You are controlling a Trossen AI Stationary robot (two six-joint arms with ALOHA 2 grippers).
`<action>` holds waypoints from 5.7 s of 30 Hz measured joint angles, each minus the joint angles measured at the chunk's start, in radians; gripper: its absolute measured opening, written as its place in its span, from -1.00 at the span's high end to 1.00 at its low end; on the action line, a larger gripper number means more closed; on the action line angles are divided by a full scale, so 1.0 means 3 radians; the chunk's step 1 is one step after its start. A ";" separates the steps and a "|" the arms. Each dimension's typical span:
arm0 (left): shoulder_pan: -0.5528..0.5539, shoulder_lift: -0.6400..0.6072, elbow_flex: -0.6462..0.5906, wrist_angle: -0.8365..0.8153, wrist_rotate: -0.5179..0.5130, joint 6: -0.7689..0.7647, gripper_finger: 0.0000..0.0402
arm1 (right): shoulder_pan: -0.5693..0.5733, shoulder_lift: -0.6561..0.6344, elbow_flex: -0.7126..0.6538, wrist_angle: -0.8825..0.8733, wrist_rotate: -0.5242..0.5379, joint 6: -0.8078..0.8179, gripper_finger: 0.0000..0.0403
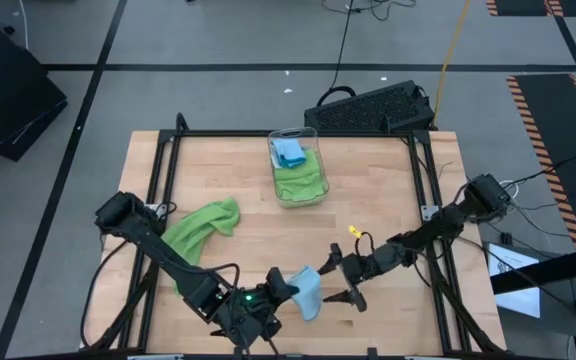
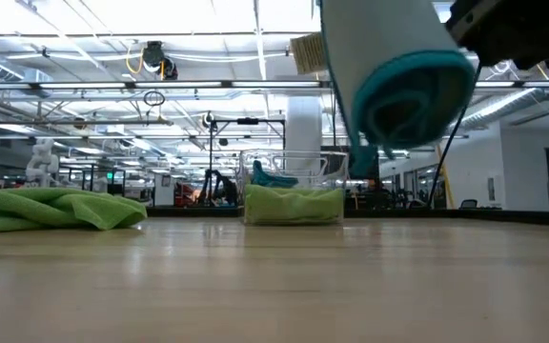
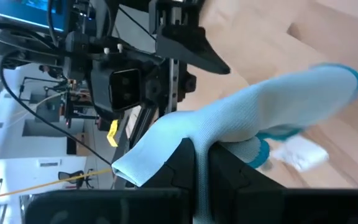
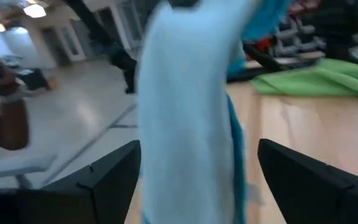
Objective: Fold microfiber towels
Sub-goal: Put the blue towel into the transparent bin
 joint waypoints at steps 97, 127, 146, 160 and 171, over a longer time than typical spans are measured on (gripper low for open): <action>0.0395 -0.0301 -0.0815 0.1563 0.0153 -0.2929 -0.87 | 0.0008 -0.0149 0.0282 0.0300 0.0641 -0.2116 0.94; 0.0453 -0.0301 -0.0815 0.1121 0.0369 -0.2860 0.75 | 0.0156 -0.0439 0.0287 -0.0784 0.0979 -0.1166 0.28; 0.0625 -0.0301 -0.0815 0.0301 0.0774 -0.3579 0.81 | -0.0308 -0.1068 0.1359 -0.4110 0.0485 0.0415 -0.33; 0.0647 -0.0301 -0.0815 0.0122 0.0974 -0.3768 0.78 | -0.0584 -0.0382 0.1940 -0.4211 -0.0351 -0.0340 -0.34; 0.0647 -0.0301 -0.0818 0.0214 0.0961 -0.3660 0.76 | -0.0760 -0.0267 0.1942 -0.4187 -0.0621 -0.0383 0.66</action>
